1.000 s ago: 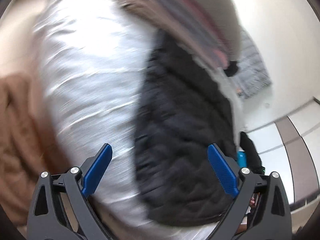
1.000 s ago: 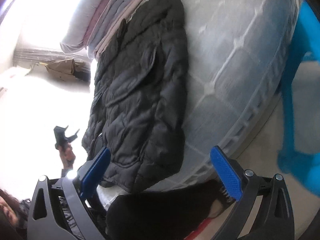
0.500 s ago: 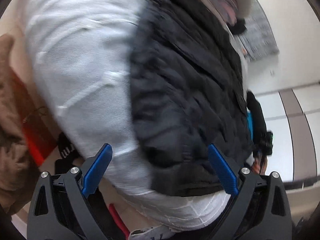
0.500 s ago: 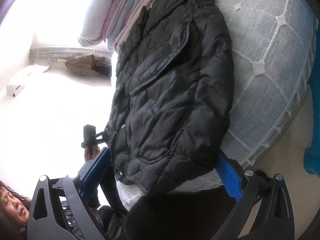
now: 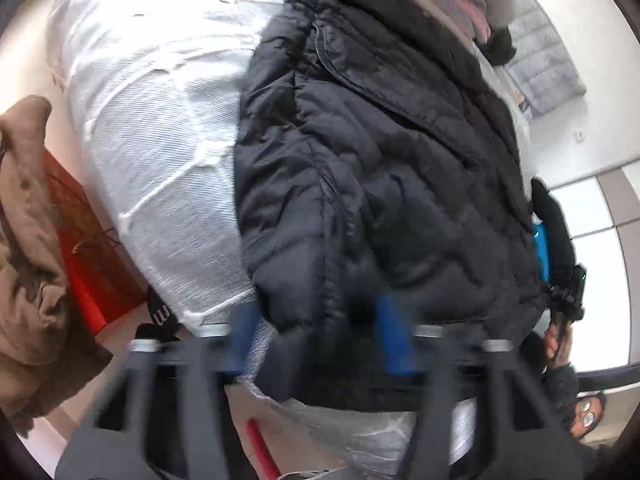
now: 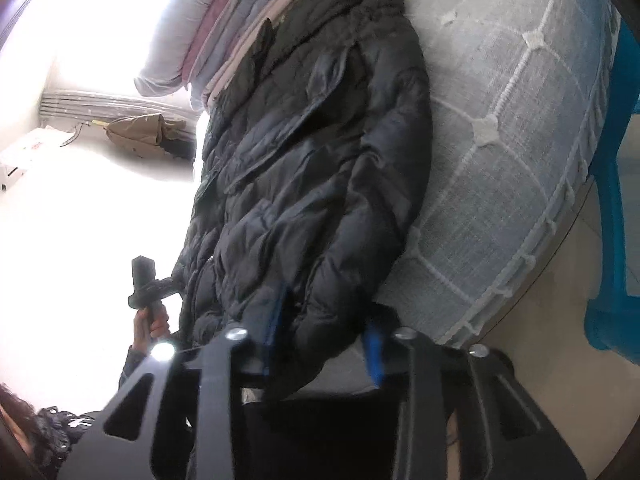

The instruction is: Fold large clothes

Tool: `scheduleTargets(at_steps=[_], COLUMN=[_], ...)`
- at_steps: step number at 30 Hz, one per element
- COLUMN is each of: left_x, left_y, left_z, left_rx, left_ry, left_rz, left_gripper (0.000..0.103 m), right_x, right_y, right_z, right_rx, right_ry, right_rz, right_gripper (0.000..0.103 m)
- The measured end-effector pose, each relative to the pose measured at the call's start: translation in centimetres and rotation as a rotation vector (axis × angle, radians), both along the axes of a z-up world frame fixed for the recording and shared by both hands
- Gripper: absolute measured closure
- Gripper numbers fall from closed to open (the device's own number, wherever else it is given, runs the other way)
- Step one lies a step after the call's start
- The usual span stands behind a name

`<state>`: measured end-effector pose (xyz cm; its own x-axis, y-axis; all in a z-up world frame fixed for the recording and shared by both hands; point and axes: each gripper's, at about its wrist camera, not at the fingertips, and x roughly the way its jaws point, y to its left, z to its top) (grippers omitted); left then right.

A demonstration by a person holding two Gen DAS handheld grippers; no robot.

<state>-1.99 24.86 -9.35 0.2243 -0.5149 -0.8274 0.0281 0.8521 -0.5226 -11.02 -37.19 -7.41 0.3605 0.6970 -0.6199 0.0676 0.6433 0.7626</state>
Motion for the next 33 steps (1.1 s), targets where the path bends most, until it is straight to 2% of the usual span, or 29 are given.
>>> scheduleTargets(at_steps=[1,4,9,16,18,23,26,28,30,32,33], left_x=[-0.3,-0.6,-1.1,-3.7,-4.8,-8.7,-11.2,-12.2,-12.4,-12.2,-11.9], left_y=[0.5,-0.2,-0.6,-0.6,-0.8,-1.6,-1.7,-1.2,0.0,1.3,1.4], left_z=[0.2,1.5,4.7,9.6,11.0,13.5,12.6,9.8,6.8,4.5,3.9], left_rx=[-0.056,-0.032,-0.098,-0.161,-0.179,-0.193,-0.173,-0.135,-0.125,-0.142,-0.156], left_ry=[-0.002,-0.046,-0.107,-0.196,-0.212,-0.242,-0.214,-0.148,-0.074,-0.024,-0.006], left_rz=[0.015,0.019,0.065,0.033,0.016,-0.035,-0.06,-0.07,-0.051,-0.021,-0.009], left_gripper=[0.092,0.095,0.096,0.096,0.096,0.096,0.096,0.096,0.095,0.094,0.094], right_x=[-0.1,-0.4,-0.9,-3.5,-5.2,-9.6,-11.1,-11.5,-11.3,-11.1,-10.9], right_y=[0.2,0.4,0.2,-0.1,0.0,0.2,0.5,-0.4,-1.8,-3.2,-4.1], right_z=[0.2,1.3,3.6,6.7,8.5,11.9,10.8,8.3,6.0,4.0,3.0], right_rx=[0.001,0.021,0.082,0.19,0.208,0.174,0.098,0.055,0.073,0.101,0.165], right_ry=[-0.016,-0.069,-0.16,-0.266,-0.307,-0.357,-0.282,-0.166,-0.098,-0.043,-0.023], right_rz=[-0.008,-0.047,-0.119,-0.164,-0.159,-0.125,-0.083,-0.08,-0.094,-0.116,-0.129], right_gripper=[0.079,0.084,0.087,0.088,0.088,0.088,0.088,0.08,0.055,0.034,0.03])
